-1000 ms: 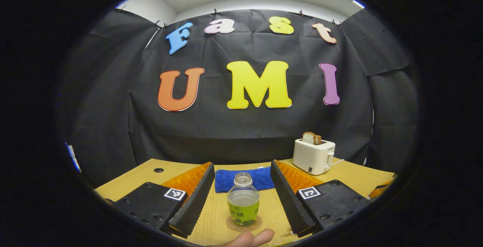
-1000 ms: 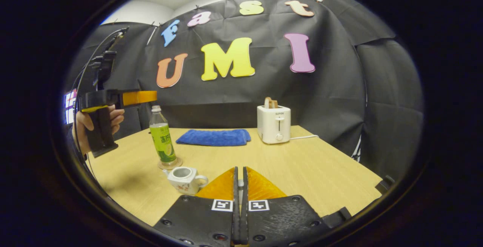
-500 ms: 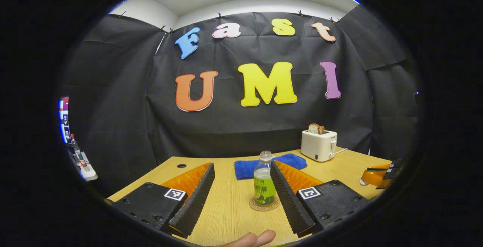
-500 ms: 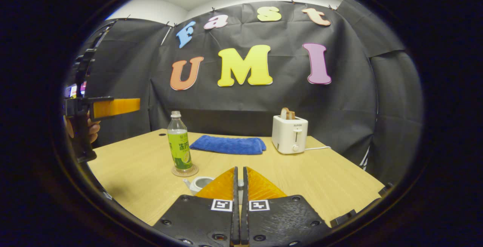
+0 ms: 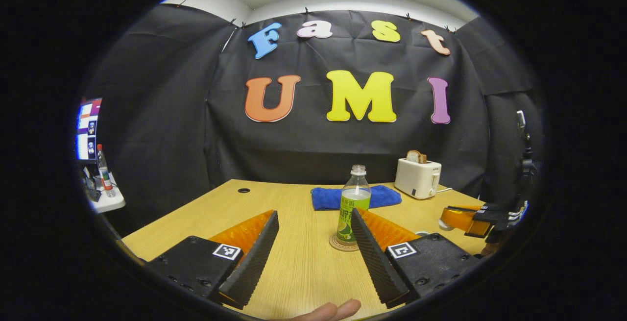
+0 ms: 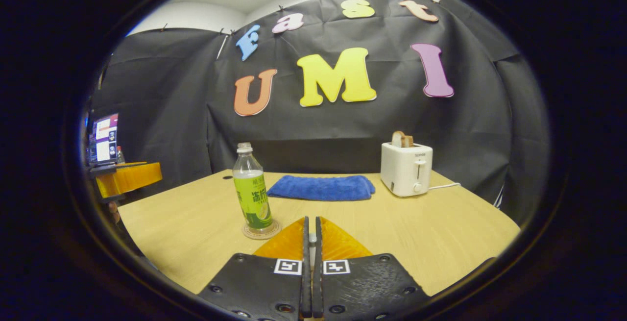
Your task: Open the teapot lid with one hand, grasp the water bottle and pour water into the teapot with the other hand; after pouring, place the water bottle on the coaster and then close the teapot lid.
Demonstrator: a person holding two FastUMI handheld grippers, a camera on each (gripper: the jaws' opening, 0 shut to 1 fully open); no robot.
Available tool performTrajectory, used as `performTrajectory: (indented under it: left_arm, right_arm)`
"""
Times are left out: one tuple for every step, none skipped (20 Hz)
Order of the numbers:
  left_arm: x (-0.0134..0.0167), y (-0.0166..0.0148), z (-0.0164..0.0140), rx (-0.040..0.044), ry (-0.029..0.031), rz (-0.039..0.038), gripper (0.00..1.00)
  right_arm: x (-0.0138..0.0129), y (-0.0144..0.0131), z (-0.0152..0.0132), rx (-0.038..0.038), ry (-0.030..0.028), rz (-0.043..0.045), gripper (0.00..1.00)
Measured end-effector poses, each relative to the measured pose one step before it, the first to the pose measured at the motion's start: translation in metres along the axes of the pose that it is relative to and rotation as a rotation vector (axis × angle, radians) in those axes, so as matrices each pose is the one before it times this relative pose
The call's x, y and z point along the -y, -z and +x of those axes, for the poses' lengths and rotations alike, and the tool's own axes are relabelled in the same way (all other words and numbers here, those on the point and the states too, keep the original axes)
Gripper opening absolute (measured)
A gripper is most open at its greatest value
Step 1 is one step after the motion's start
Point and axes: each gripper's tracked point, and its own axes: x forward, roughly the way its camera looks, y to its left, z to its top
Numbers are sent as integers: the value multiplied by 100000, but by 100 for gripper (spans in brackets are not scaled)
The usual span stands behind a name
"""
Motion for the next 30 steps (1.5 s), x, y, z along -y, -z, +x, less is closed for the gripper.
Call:
performTrajectory:
  left_arm:
    - [-77, -51, 39, 38, 255, -135, 93]
    - [-3, 52, 35, 438, 38, 198, 93]
    - [-17, 85, -26, 96, -225, 93, 93]
    - [103, 125, -90, -120, 420, -62, 93]
    - [100, -83, -3, 169, 753, -67, 93]
    - [-165, 20, -146, -61, 17, 72, 93]
    - [21, -9, -58, -42, 269, 118, 93]
    - [142, 2, -69, 88, 628, -155, 93]
    - [67, -35, -39, -23, 712, -74, 93]
    - [-34, 60, -140, -355, 260, 164, 93]
    - [-31, -30, -58, -93, -37, 178, 93]
    - [117, -22, 26, 40, 173, 184, 93]
    - [-1, -72, -47, 265, 261, 61, 93]
    - [107, -1, -68, 76, 472, 84, 93]
    - [-49, -46, -98, -66, 15, 31, 93]
    - [0, 23, 29, 34, -20, -224, 93]
    - [47, 78, -7, -360, 355, -345, 93]
    - [-74, 21, 24, -356, 103, -180, 93]
    - [-148, 43, 48, -157, -507, 320, 93]
    - [28, 51, 57, -117, -722, 603, 93]
    - [61, -39, -31, 130, -431, 723, 93]
    - [127, -39, -34, 197, -355, 583, 93]
    - [117, 5, -42, 134, -112, 461, 93]
    - [140, -41, -37, 216, 16, 411, 93]
    - [138, -55, -79, 139, 286, 700, 93]
    - [97, 58, -142, -231, 239, 804, 93]
    - [75, -66, -150, -294, -36, 899, 93]
    - [140, -32, -88, -171, -361, 804, 93]
    - [120, -128, -81, 28, -311, 363, 93]
    - [254, -177, -115, 214, 451, 238, 93]
  right_arm:
    - [-394, 414, 609, -924, -556, -559, 1]
    - [-330, 413, 506, -873, -495, -384, 1]
    - [-187, 320, 471, -912, -307, 51, 1]
    - [-72, 444, 457, -1208, -161, 214, 1]
    - [-126, 284, 285, -679, 25, 349, 1]
    - [-39, 226, 352, -582, 30, 188, 2]
    - [-158, 10, 168, -198, -59, -25, 2]
    - [-157, 64, 157, 29, 74, -26, 2]
    - [-29, -3, -2, -170, -59, -357, 2]
    - [20, -29, 30, -43, 202, -314, 2]
    - [-200, -1, 80, 178, 185, -183, 4]
    - [-194, 109, -49, -225, -360, -369, 5]
    - [-94, -38, 66, -187, -506, -337, 5]
    - [-149, -255, 219, 613, 19, -476, 5]
    - [-94, -302, -328, 1143, 57, -627, 8]
    - [164, -442, -267, 1062, 1126, -754, 7]
    - [95, -457, -381, 1487, 682, -640, 7]
    - [-80, -407, -153, 640, 419, -1102, 11]
    - [3, -326, -269, 356, 507, -1085, 14]
    - [-79, -379, -529, 557, -195, -377, 15]
    - [-45, -528, -172, 287, 95, -412, 24]
    - [89, -602, -580, 312, 602, -639, 26]
    - [-32, -506, -469, 835, -33, -140, 27]
    - [-26, -541, -561, 931, 138, -274, 33]
    - [51, -653, -624, 761, 895, -780, 41]
    - [201, -673, -637, 1174, 837, -589, 43]
    - [54, -634, -648, 1091, 526, -633, 51]
    - [232, -647, -609, 1050, 781, -312, 54]
    - [167, -621, -755, 874, 627, -55, 60]
    - [108, -640, -580, 1023, 101, 579, 65]
